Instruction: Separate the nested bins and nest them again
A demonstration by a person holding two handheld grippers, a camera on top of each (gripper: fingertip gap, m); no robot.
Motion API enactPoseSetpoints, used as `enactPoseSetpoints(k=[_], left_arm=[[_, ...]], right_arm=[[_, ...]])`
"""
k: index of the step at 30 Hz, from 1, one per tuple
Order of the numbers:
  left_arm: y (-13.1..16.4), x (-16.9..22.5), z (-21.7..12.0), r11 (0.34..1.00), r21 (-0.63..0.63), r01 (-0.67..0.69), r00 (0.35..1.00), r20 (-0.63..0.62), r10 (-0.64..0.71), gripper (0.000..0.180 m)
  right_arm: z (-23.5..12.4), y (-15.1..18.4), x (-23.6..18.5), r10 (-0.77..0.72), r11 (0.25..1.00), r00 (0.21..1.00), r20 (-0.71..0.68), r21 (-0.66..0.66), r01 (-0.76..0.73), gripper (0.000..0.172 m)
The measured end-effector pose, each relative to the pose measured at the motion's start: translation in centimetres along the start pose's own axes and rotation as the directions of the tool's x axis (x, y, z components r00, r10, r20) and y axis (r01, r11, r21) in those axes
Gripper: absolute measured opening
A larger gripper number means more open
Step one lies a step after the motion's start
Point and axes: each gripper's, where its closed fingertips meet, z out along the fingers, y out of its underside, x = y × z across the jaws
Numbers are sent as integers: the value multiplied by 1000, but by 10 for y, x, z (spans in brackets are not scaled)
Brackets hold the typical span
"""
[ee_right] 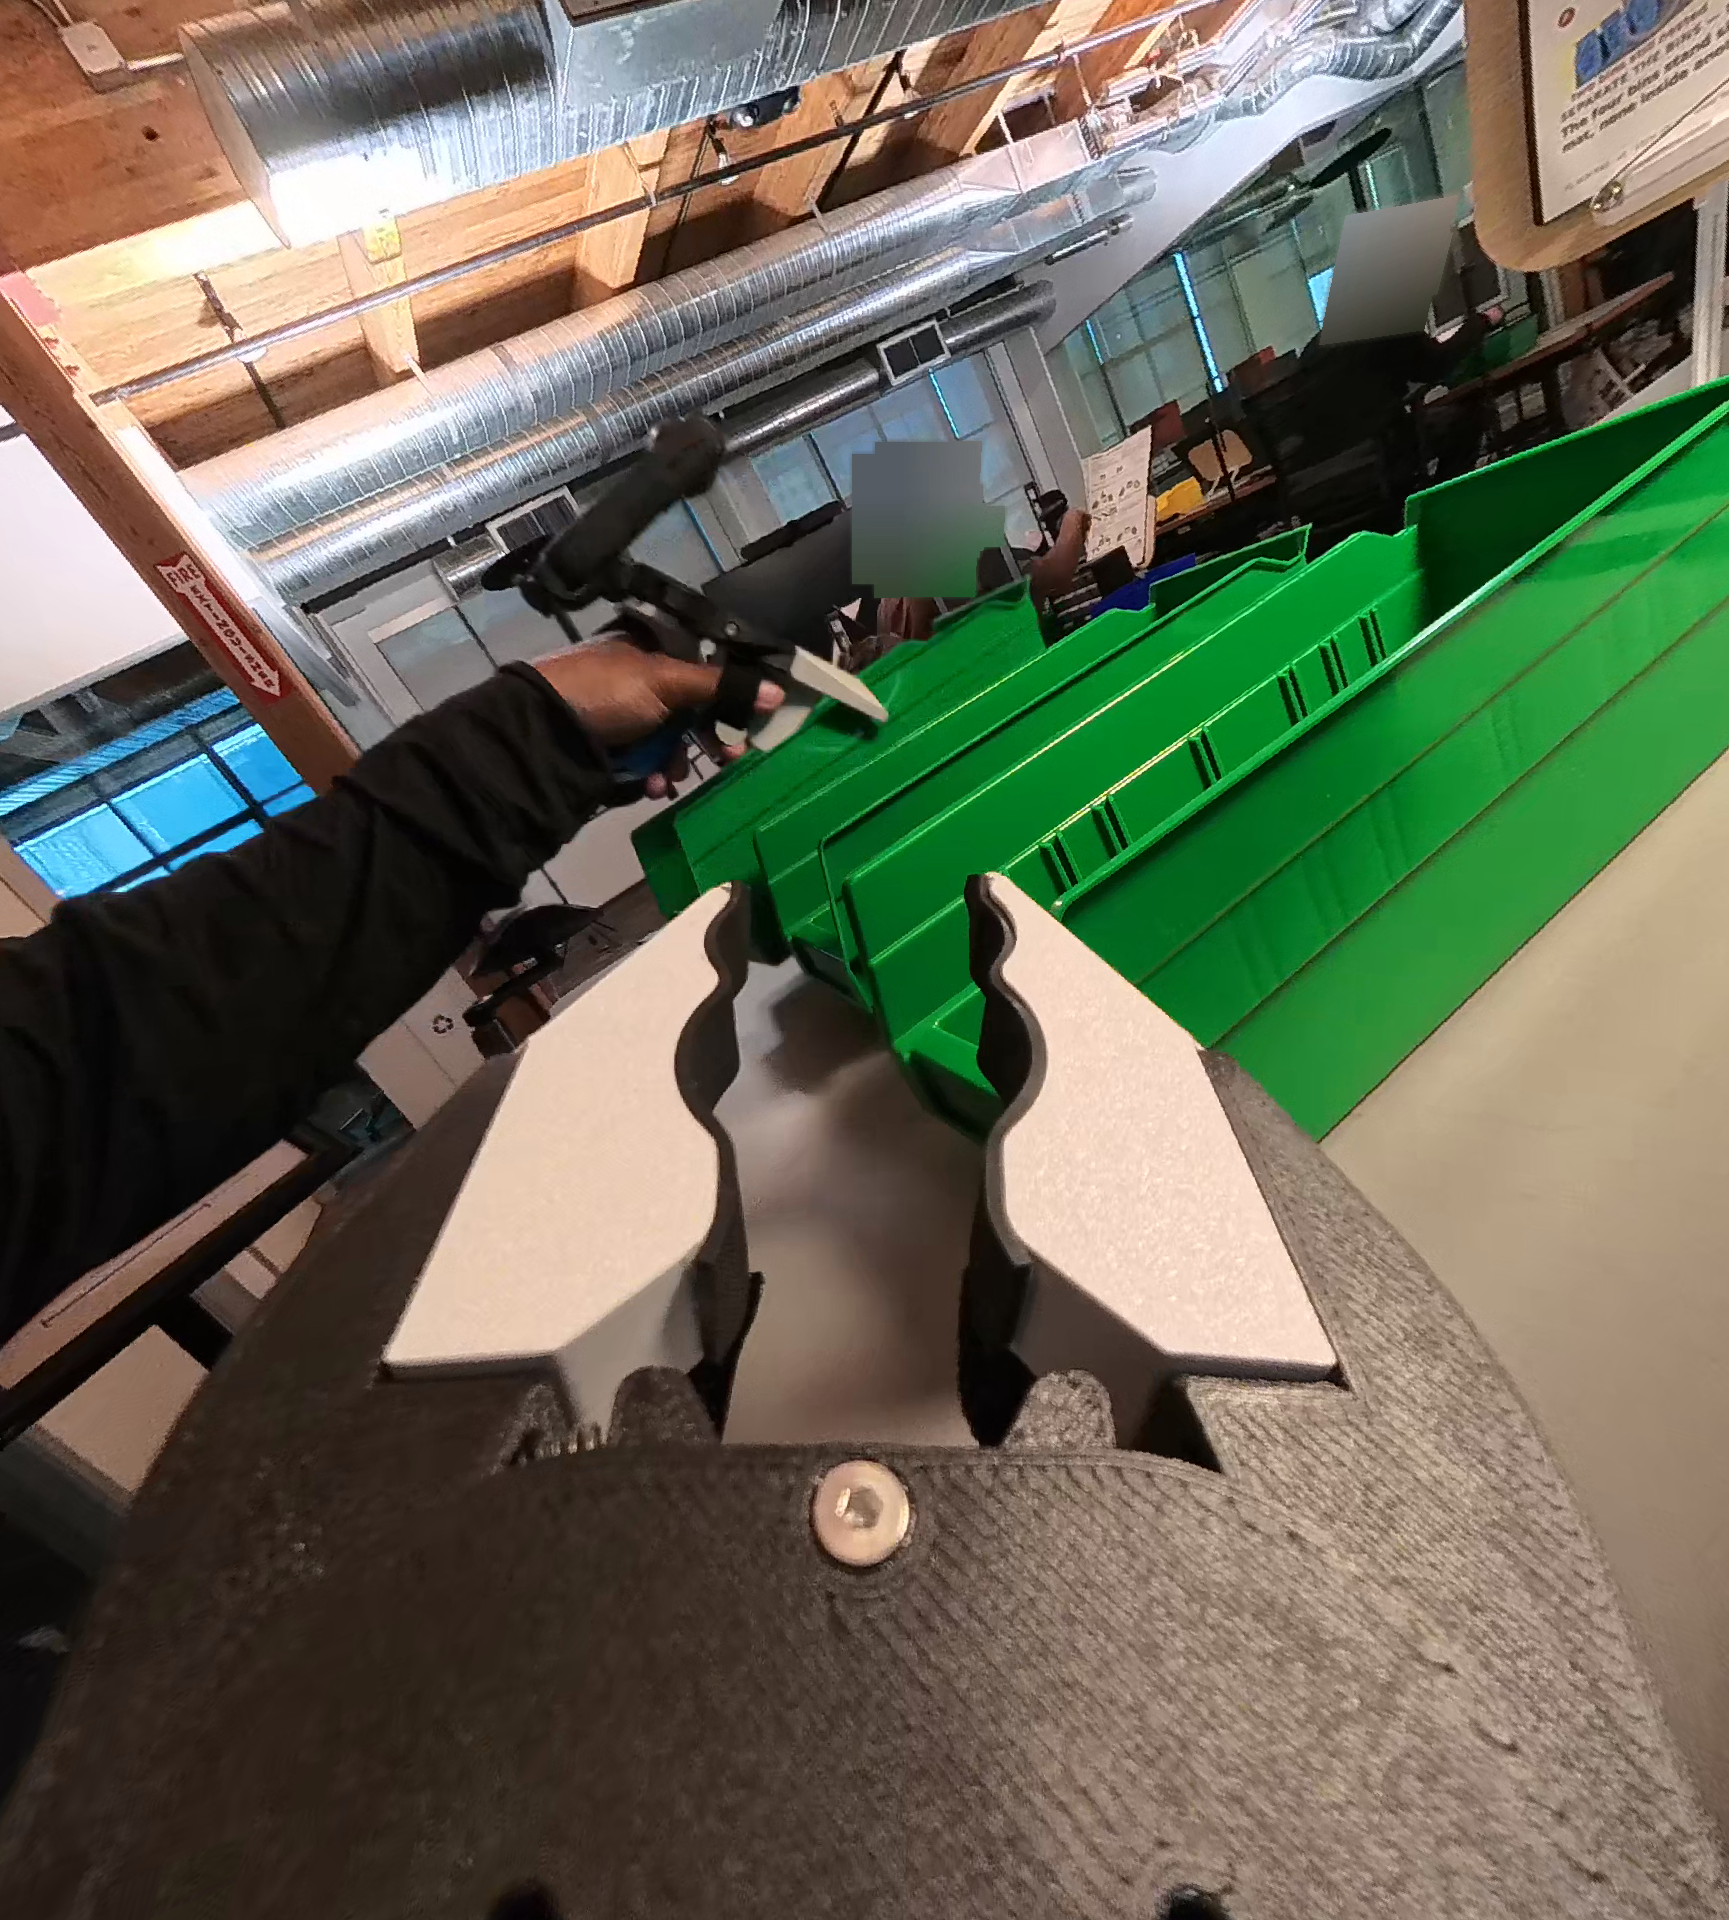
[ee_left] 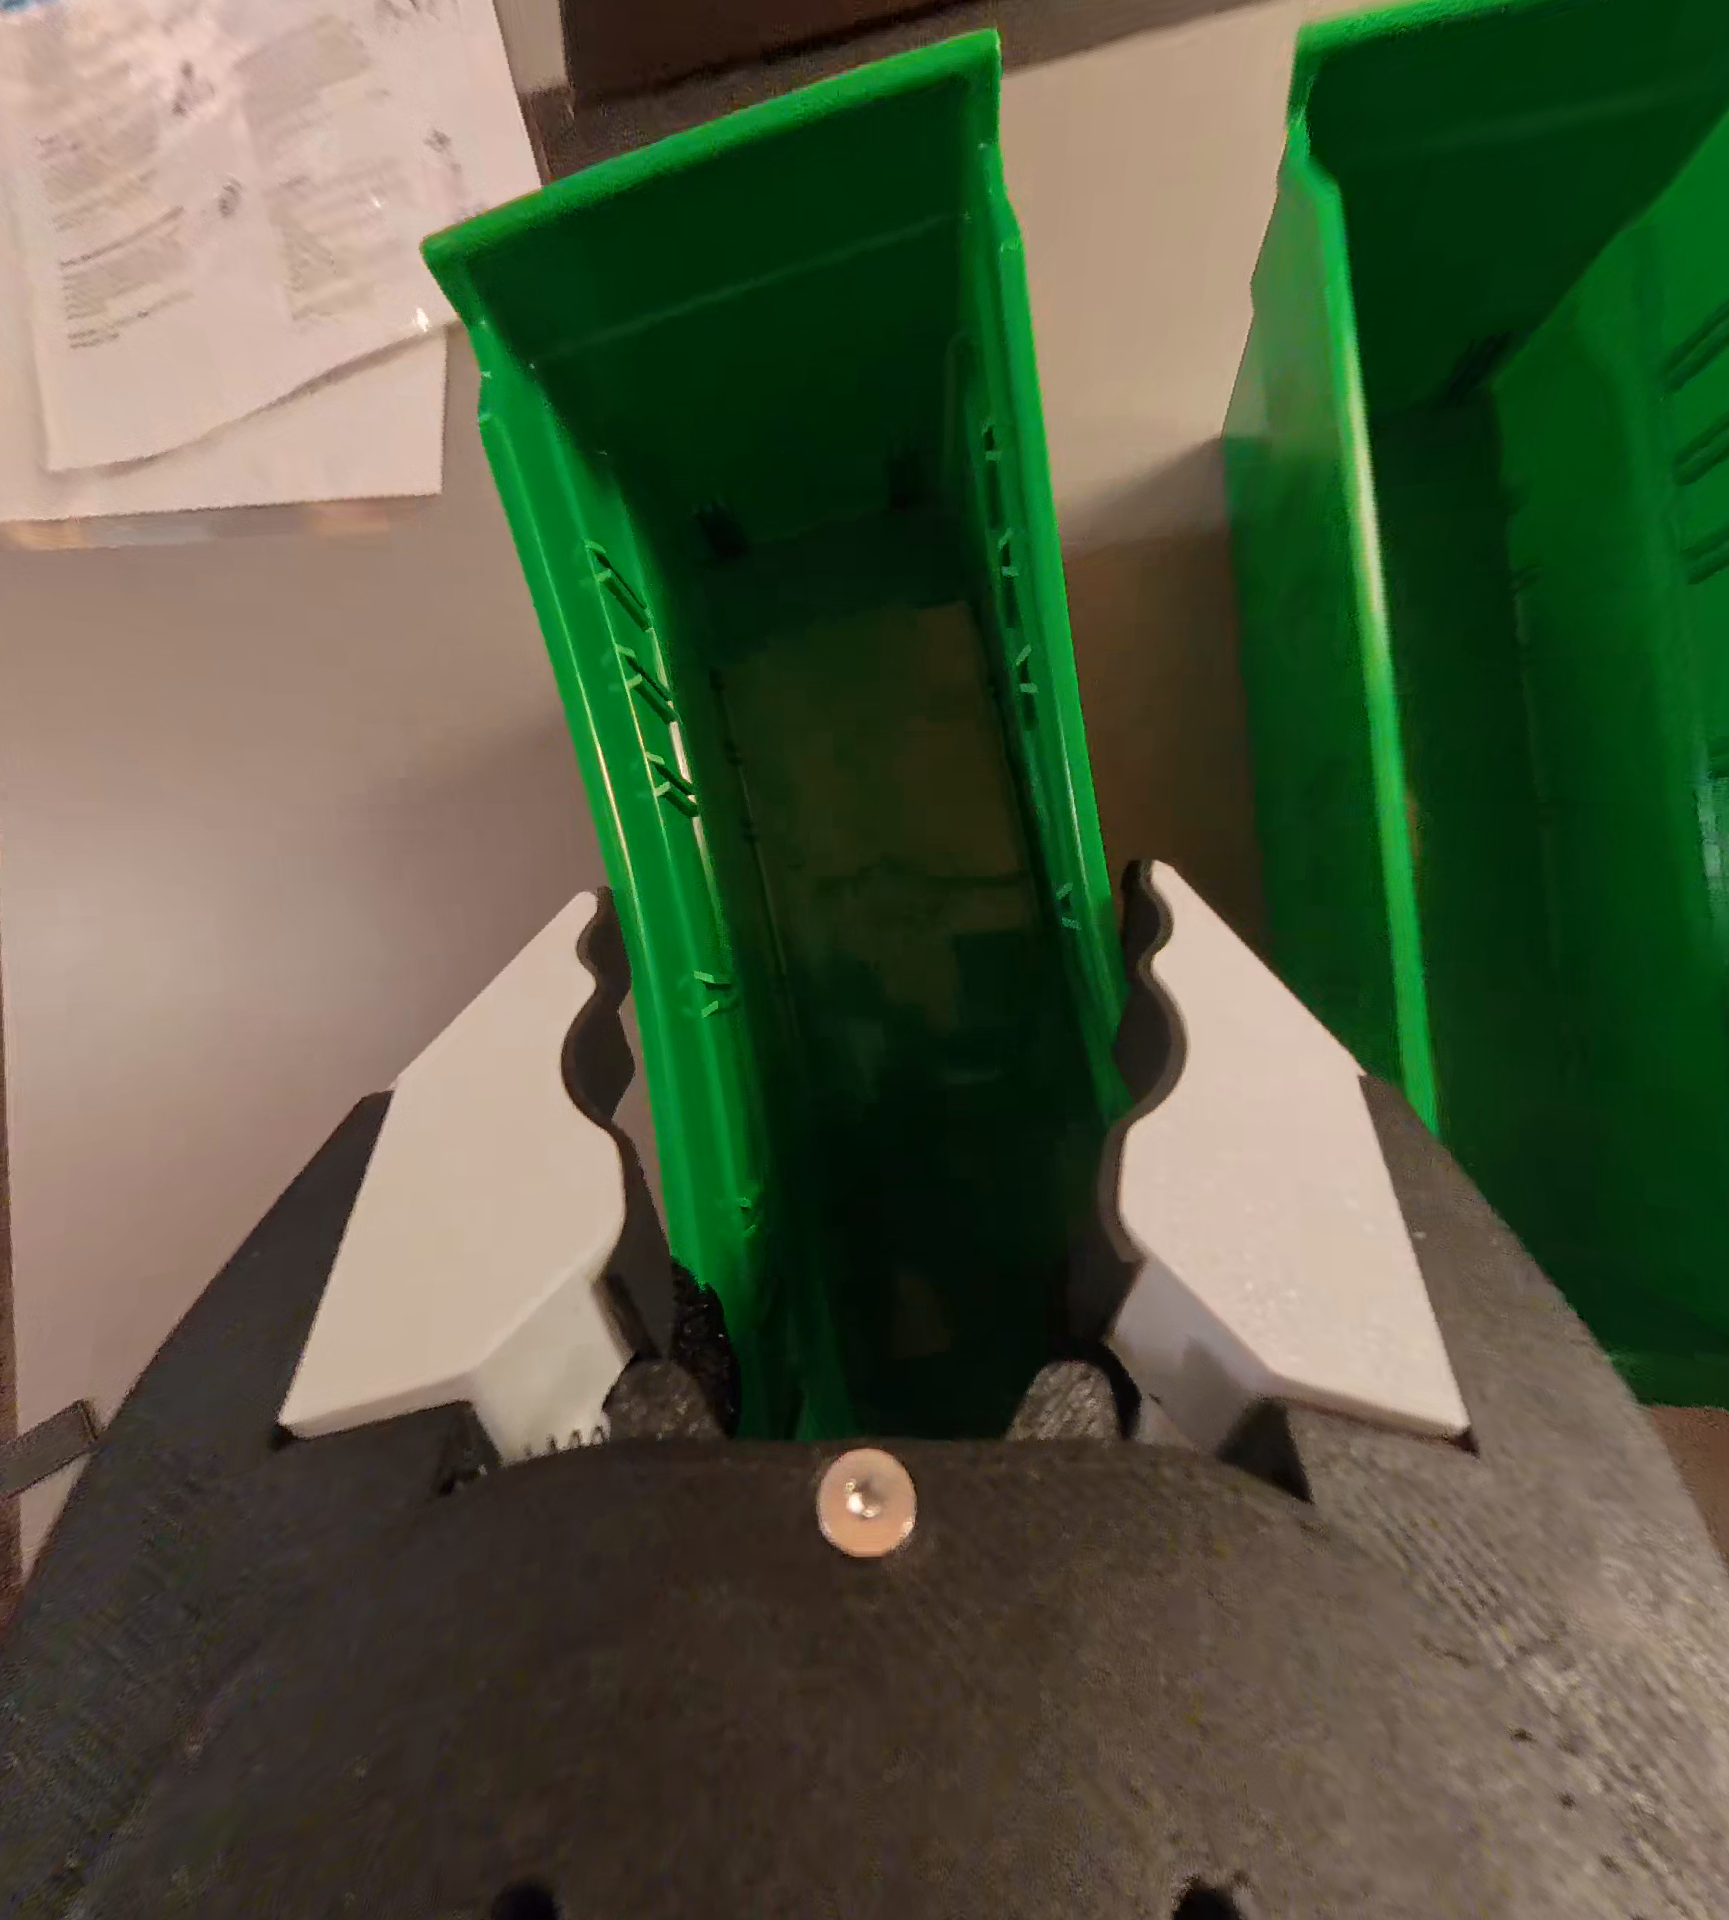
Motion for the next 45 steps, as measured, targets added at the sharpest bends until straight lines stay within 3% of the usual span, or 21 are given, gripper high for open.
enactPoseSetpoints(k=[1, 10, 15, 20, 28, 33, 39, 45], left_arm=[[-5, 0, -9, 1000, 19, 6, 1000, -5, -6, 96], [-75, 35, -108, 973, 230, 28, 995, -104, -4, 96], [-86, 98, -128, 965, 250, 80, 947, -322, 5, 96], [-76, 147, -111, 975, 191, 117, 887, -461, -17, 95], [-68, 145, -60, 987, 144, 72, 953, -300, -26, 98], [-72, 150, -53, 988, 129, 89, 955, -292, -48, 99], [-81, 140, -61, 989, 147, 11, 981, -192, 18, 101], [-74, 138, -35, 997, 81, 3, 987, -159, 10, 103]], right_arm=[[0, 0, 0, 4, 1000, 1000, 2, 0, -4, 43], [0, 0, 1, 8, 1000, 1000, 2, -1, -8, 43], [0, 0, 1, 9, 1000, 1000, -1, -2, -9, 43], [0, -1, 0, 8, 1000, 1000, 5, 4, -8, 43], [-1, -2, 0, 16, 1000, 1000, 10, 9, -16, 43], [-1, -2, 0, 17, 1000, 1000, 12, 8, -18, 43], [-1, -2, 0, 19, 1000, 1000, 12, 8, -19, 43], [-1, -1, 0, 17, 1000, 1000, 12, 7, -17, 43]])
